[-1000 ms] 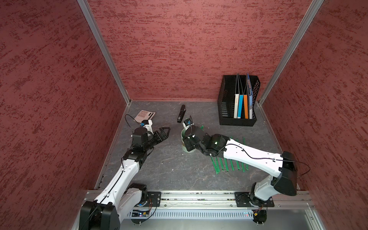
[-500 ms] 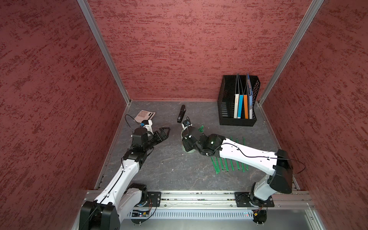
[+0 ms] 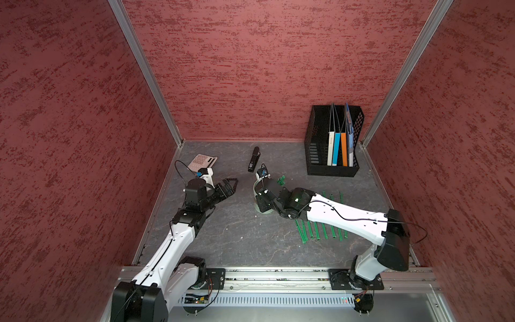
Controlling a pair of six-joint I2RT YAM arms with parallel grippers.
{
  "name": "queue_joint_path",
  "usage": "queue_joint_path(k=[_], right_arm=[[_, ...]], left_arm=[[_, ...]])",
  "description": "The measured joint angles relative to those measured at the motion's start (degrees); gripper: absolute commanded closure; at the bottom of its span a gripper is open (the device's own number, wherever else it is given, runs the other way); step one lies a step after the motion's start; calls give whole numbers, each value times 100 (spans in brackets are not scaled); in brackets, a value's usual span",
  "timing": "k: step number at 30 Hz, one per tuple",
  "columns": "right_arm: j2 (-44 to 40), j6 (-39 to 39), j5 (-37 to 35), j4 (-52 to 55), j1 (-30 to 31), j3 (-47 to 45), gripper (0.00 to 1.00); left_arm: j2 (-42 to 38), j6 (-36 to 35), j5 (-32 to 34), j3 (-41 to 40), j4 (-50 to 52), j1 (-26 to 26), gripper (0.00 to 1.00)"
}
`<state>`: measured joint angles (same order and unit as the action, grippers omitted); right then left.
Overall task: Take the straws out of the storage container
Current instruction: Pick up the straw from the container.
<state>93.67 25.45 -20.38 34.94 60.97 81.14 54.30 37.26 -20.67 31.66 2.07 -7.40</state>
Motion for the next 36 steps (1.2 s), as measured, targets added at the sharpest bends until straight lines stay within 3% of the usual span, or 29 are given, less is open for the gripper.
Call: queue_joint_path(k=[10, 20, 36], right_arm=[[0, -232, -212, 61, -9, 83, 94], [-127, -667, -319, 407, -155, 970, 95], [-1598, -903, 398, 1596, -382, 1912, 95]], left_arm=[[0, 0, 0, 0, 4, 7, 0], [0, 0, 0, 0, 4, 37, 0], [17, 2, -4, 0, 4, 48, 0]])
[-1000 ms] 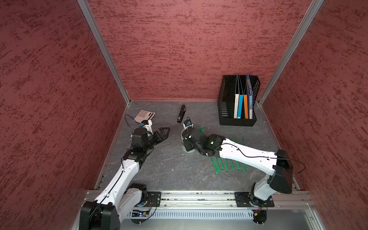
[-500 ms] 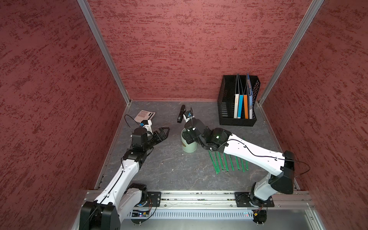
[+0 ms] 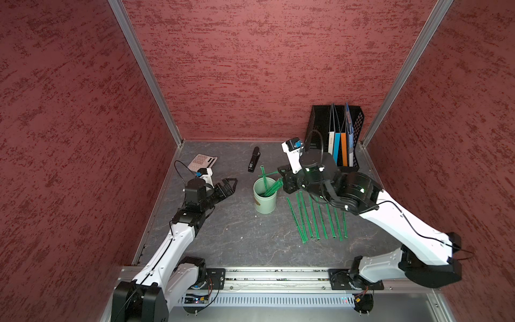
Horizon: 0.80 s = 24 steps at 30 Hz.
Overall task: Take the straws out of the storage container
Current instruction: Pick up the straw from the container, then place the straw at the center of the board.
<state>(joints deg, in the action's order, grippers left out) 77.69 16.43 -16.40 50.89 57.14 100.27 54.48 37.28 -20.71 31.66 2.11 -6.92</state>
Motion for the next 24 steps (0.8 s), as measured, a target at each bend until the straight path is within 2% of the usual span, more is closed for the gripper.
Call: queue_joint_path(k=[7, 15, 24], right_arm=[[-293, 11, -181, 1062, -50, 632, 96], [-420, 299, -614, 2511, -671, 1309, 97], [37, 586, -142, 3449, -1410, 1198, 100]], left_arm=[[-44, 11, 2, 2, 33, 0, 0], [-46, 66, 2, 2, 50, -7, 0], [-15, 63, 7, 2, 50, -17, 0]])
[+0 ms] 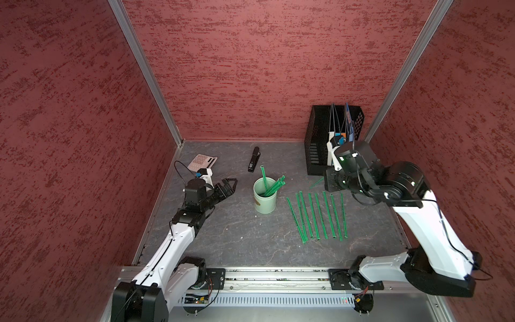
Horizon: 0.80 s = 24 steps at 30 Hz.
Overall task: Take the straws out of the storage container
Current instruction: Place the straw at the center of the board.
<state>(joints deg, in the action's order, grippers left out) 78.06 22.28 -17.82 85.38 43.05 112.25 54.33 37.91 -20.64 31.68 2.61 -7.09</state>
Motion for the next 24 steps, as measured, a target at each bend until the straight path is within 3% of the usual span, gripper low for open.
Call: queue_joint_path(k=[18, 24], right_arm=[[1281, -374, 3130, 103, -824, -1062, 99], [1727, -592, 3777, -55, -957, -1272, 99]], left_arm=[[52, -2, 17, -35, -9, 0, 0], [52, -4, 17, -63, -7, 0, 0]])
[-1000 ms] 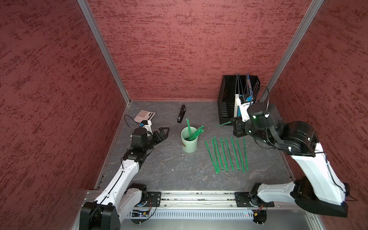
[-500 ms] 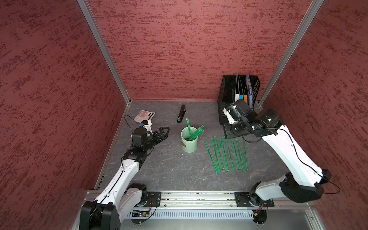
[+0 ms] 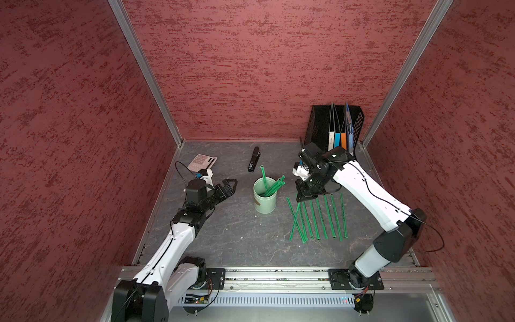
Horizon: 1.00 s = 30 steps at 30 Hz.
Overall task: Take the straws out of the storage container
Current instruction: Place the straw at the center of the board.
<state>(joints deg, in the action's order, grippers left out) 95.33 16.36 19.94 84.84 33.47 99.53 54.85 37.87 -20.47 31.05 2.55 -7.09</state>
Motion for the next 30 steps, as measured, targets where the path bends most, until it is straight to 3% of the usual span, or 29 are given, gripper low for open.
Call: queue_joint_path(k=[15, 30], right_arm=[[706, -323, 457, -529, -444, -238, 93], [1609, -525, 568, -710, -623, 210, 80]], left_arm=[[0, -39, 9, 0, 2, 2, 0], [0, -153, 76, 0, 94, 52, 0]])
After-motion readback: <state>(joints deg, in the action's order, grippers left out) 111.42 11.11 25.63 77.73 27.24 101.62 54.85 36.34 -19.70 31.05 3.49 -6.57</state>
